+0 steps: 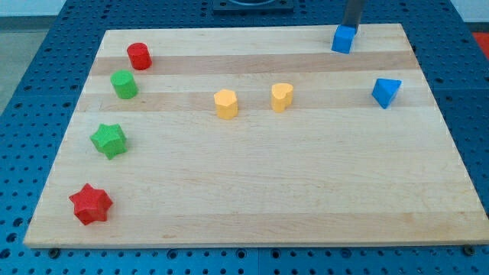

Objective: Place the blue cube in between the yellow heart and the blue triangle

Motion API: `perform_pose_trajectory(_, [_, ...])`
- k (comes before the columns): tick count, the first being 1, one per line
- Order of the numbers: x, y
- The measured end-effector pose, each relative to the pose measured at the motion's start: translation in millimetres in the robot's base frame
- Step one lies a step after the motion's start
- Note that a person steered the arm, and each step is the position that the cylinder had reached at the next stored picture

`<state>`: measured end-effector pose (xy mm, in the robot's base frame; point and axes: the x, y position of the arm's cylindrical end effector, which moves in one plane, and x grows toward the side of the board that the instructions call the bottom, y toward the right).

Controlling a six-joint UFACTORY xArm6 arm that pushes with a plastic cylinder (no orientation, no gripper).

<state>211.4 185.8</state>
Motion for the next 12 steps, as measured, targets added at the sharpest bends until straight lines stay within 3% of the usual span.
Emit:
perform_pose_trajectory(3, [18.7,-7.0])
perform_pose_trajectory(6, [72.9,-40.4])
perform_pose_trajectory(12, [78.3,-90.8])
